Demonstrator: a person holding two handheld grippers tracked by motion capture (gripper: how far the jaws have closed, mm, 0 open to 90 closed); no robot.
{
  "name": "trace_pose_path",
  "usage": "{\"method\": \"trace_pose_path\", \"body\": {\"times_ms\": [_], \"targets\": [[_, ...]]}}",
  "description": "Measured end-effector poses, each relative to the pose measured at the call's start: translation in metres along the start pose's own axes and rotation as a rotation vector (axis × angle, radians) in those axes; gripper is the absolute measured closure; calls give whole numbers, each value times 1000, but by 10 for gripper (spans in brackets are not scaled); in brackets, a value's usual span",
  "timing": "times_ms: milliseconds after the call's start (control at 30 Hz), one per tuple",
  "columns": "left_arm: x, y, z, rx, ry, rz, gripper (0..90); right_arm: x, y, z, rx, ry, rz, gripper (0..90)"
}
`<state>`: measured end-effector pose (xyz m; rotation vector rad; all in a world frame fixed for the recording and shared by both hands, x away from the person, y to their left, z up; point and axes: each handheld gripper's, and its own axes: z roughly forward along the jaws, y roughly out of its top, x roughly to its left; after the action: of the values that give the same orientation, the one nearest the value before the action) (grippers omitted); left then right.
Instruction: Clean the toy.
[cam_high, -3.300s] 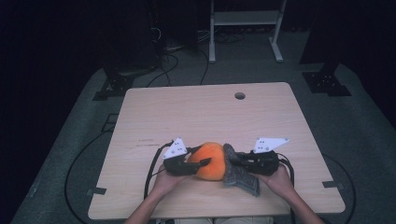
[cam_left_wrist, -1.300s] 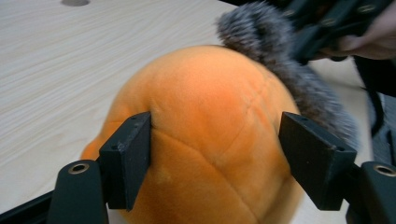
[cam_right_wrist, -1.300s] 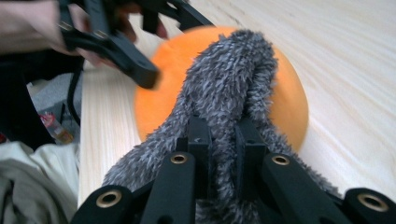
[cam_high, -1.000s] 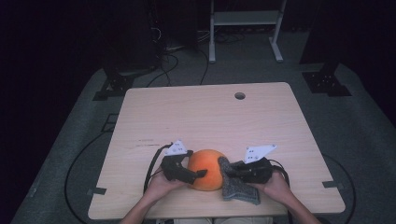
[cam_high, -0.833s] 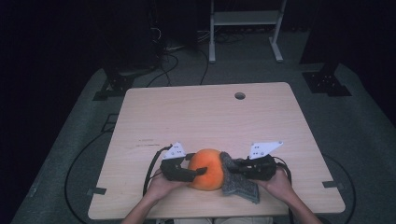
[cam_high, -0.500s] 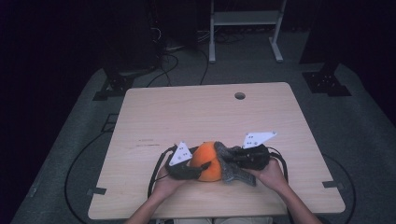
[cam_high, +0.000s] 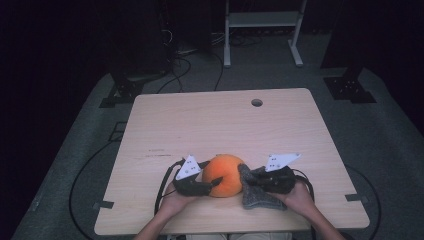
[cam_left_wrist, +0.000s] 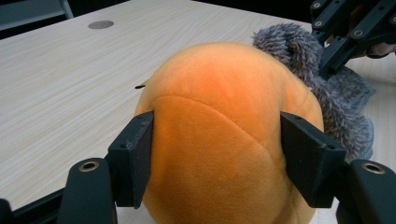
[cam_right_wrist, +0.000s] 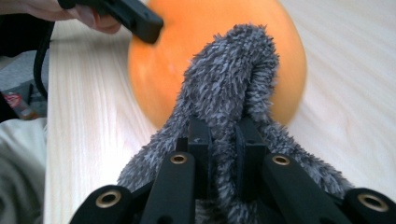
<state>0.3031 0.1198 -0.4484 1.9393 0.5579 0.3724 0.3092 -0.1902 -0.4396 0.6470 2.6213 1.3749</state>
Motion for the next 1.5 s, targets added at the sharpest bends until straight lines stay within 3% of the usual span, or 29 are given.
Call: {"method": "trace_pose_path", "body": {"times_ms": [33,133,167,333,500,600,633,667,767,867,900,933,967,1000,1033,1100,1133,1233,1267,1400,1500], "targets": [[-3,-1,-1,-10,1,13,327,1,5,-6,-46,12,10,792],[-5,-2,-2,-14,0,19,341,3,14,-7,-81,25,12,792],[-7,-2,-2,-16,6,30,348,4,28,-3,-124,23,2,792],[-5,-4,-4,-13,-2,8,357,2,34,9,-104,29,-5,794],[-6,-3,-3,-18,-5,12,355,-7,11,0,-7,-3,36,793],[-8,-2,-3,-19,-6,18,346,-6,14,-6,-46,5,32,792],[-8,-1,-3,-19,-12,16,346,-5,17,-7,-85,23,36,792],[-6,2,-4,-17,-18,10,266,-3,23,-3,-89,49,19,791],[-3,7,-5,-7,-32,-11,114,3,23,7,-63,41,-15,788],[4,15,-8,-20,-42,-21,97,5,20,6,-61,49,-29,789],[5,17,-6,-7,-38,-26,49,10,15,4,-50,59,-53,790],[11,18,1,51,-82,-74,32,12,12,3,-48,59,-63,790],[11,18,1,51,-82,-74,37,14,10,2,-43,61,-64,790],[14,15,7,79,-166,-127,64,15,8,2,-32,62,-73,790],[11,13,8,67,-175,-124,142,15,7,1,-24,62,-77,791],[5,10,5,42,-137,-80,225,14,10,-2,-15,57,-88,791],[5,10,5,42,-137,-80,247,14,12,-5,-30,56,-84,792],[2,6,1,26,-125,-66,306,10,21,-10,-129,56,-49,791],[1,4,-1,23,-116,-40,317,8,24,-9,-139,65,-34,791],[1,2,-4,20,-114,-23,336,0,21,-2,-100,62,-14,794],[-2,2,-4,13,-113,1,335,-6,11,-4,-50,29,-3,793]]}}
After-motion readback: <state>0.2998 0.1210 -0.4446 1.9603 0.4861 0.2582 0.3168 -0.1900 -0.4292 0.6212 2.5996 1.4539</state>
